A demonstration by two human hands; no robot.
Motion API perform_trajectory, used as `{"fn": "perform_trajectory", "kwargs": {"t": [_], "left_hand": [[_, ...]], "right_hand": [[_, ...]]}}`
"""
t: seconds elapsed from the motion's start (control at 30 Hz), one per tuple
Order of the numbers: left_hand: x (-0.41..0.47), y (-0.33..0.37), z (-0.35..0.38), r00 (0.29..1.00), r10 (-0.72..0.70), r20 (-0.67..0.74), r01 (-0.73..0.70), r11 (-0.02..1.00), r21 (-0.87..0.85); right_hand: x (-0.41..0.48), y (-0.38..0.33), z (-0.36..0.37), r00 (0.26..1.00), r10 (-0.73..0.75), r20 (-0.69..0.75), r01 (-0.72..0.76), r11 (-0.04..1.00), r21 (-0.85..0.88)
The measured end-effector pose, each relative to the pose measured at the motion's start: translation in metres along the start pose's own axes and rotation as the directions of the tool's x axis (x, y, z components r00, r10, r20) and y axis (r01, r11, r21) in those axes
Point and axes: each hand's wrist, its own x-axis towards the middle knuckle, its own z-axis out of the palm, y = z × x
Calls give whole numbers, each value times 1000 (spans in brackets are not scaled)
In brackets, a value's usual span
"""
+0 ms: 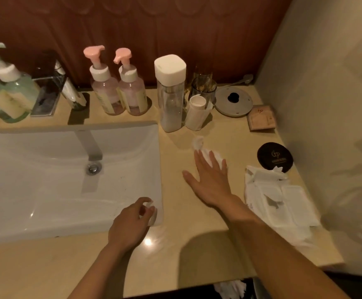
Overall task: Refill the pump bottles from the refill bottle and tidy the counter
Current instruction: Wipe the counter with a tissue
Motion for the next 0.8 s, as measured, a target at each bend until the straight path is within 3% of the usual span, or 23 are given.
{"fn": "perform_trajectory", "kwargs": {"t": [0.1, 0.2, 0.37, 0.47, 0.57, 0.67, 0.8], "left_hand": [[3, -5, 0, 999, 21, 28, -20, 999, -30], [7, -12, -4, 996, 48, 71, -41, 994, -99], [9, -16, -6, 989, 107, 106, -93, 987, -130], [8, -20, -8, 980, 153, 124, -136, 981, -140], [8, -22, -11, 971, 188, 150, -166, 975, -146], [9, -22, -14, 967, 195, 162, -162, 967, -198], [4, -24, -18, 963, 214, 162, -171, 955, -244]], "right_hand": [[-62, -33, 23, 990, -119, 80, 122, 992, -38], [-117, -56, 39, 979, -193, 63, 200, 969, -142], [-193, -38, 46, 908, -354, 224, 391, 908, -150], [-219, -23, 35, 910, -243, 337, 328, 917, -226], [-213, -7, 19, 933, -176, 313, 214, 973, -89], [-185, 4, 17, 975, -57, 215, 88, 986, -141], [-133, -6, 22, 989, 101, 112, -101, 995, -5]]}}
